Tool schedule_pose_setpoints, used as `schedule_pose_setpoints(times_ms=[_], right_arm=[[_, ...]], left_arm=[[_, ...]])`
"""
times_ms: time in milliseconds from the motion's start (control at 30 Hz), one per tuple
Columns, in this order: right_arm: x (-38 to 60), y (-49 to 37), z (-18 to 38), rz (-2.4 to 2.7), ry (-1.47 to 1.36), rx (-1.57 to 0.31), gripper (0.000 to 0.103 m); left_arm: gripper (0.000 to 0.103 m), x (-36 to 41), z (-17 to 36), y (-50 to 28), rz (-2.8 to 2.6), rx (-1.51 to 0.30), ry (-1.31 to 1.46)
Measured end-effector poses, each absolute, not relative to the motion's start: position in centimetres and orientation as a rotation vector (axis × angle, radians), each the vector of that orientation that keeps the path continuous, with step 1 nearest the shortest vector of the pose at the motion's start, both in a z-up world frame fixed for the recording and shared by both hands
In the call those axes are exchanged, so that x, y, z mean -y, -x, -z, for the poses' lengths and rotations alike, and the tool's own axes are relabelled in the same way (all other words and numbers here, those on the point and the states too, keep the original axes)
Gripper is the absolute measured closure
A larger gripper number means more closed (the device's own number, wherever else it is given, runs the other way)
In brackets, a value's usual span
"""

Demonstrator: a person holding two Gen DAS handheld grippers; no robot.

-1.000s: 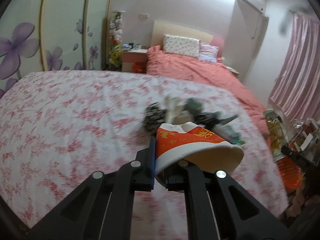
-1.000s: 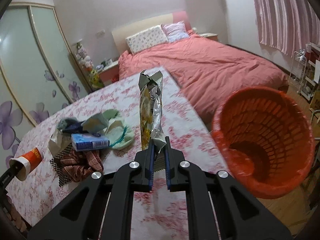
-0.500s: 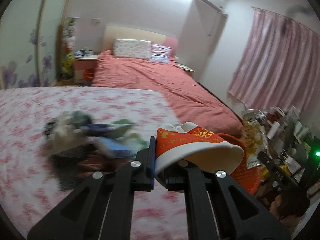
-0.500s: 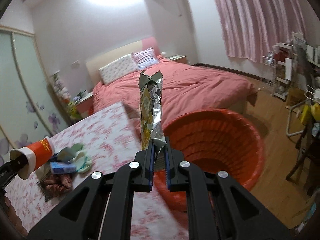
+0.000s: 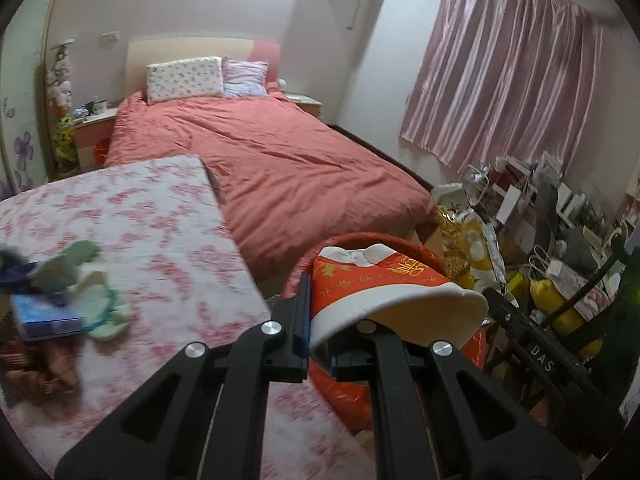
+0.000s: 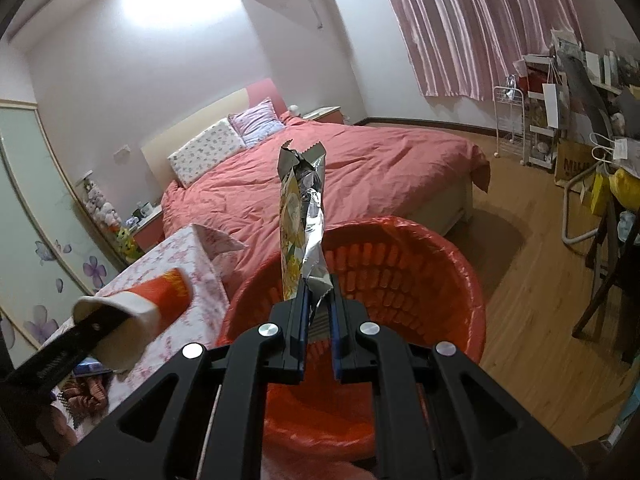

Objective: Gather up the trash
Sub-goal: 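Carry both items over the orange basket and open both tools to drop them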

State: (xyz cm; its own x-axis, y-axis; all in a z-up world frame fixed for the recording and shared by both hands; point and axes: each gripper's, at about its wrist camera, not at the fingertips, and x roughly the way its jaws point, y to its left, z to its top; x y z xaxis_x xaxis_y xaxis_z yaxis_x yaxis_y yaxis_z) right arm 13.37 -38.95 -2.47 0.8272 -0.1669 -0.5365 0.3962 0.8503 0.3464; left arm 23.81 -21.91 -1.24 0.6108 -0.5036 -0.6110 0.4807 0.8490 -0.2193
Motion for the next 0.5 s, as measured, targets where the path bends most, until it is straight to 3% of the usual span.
schedule_pose_setpoints(times_ms=[67,167,233,267,500], right_arm=[[39.5,-13.8,2.9,0.309,-0.469,-0.527,0.093],[40.3,-14.3,3.7,0.319,-0.472,-0.544,0.083],[40.4,-14.2,4.1,0.326,-0.480,-0.555,0.060],[40.5,-13.9,4.2,0.330,-0.486,-0.557,0.057],[40.6,-13.0,4.0,0.352,-0.485,-0.576,0.051]], left_arm=[[0.093,23.1,2.0,-24.3,0.574,-0.739,0.024],[0.073,24.8,3.5,-25.0,0.572,-0.779,-0.006],[0.067,25.4,4.3,-25.1,0.566,-0.797,-0.023],[0.067,25.4,4.6,-25.1,0.566,-0.805,-0.030],[0.057,23.5,4.7,-24.6,0.549,-0.800,-0.034]])
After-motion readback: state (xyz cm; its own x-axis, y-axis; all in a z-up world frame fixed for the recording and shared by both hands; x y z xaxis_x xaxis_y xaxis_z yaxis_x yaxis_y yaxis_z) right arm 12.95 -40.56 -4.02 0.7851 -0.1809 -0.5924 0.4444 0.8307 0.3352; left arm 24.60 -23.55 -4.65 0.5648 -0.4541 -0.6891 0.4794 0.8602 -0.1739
